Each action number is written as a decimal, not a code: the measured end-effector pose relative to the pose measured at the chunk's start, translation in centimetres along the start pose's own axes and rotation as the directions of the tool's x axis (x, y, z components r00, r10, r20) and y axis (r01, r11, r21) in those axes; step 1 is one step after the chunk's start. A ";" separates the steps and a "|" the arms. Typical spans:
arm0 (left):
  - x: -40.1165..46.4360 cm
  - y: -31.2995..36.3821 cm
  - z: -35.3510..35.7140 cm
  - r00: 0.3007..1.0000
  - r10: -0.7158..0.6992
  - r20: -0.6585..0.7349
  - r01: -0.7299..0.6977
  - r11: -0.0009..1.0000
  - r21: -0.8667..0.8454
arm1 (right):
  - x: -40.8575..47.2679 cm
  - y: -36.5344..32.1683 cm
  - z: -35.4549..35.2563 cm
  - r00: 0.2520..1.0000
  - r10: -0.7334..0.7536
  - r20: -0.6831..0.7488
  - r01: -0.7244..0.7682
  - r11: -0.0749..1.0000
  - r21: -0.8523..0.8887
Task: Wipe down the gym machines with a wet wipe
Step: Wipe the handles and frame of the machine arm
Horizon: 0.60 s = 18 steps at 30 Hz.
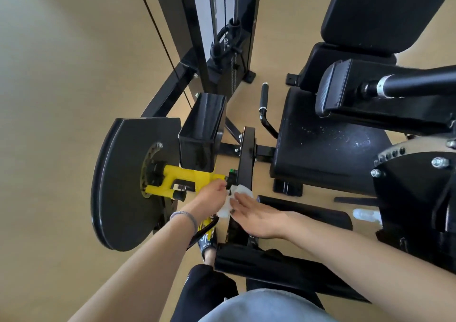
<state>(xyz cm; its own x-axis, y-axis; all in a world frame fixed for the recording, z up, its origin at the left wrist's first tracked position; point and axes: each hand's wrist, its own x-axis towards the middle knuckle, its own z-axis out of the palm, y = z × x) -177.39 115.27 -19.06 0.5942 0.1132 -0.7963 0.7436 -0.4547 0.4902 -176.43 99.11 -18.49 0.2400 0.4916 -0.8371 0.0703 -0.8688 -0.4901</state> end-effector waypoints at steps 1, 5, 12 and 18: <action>0.6 0.4 0.1 0.999 0.050 0.004 -0.050 0.998 0.044 | 1.0 0.4 -0.2 0.999 0.005 -0.033 -0.005 1.000 -0.024; 4.1 1.3 1.5 0.987 0.158 0.009 -0.158 0.978 0.136 | 5.4 1.7 -2.4 0.989 0.036 -0.147 -0.040 0.999 -0.026; 7.7 1.0 2.7 0.989 0.107 -0.102 -0.097 0.990 0.103 | 11.1 3.8 -4.9 0.949 0.137 -0.283 -0.072 0.971 0.229; 9.3 0.9 2.5 0.990 0.005 -0.144 0.001 0.999 0.042 | 6.5 4.3 -4.0 0.978 -0.063 -0.198 0.076 0.995 0.061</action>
<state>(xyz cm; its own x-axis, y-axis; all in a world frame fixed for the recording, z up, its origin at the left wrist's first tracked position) -171.94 113.67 -26.91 0.6361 0.2364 -0.7345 0.7304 -0.4914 0.4744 -170.67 98.37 -25.10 0.4216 0.5241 -0.7400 0.0296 -0.8236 -0.5664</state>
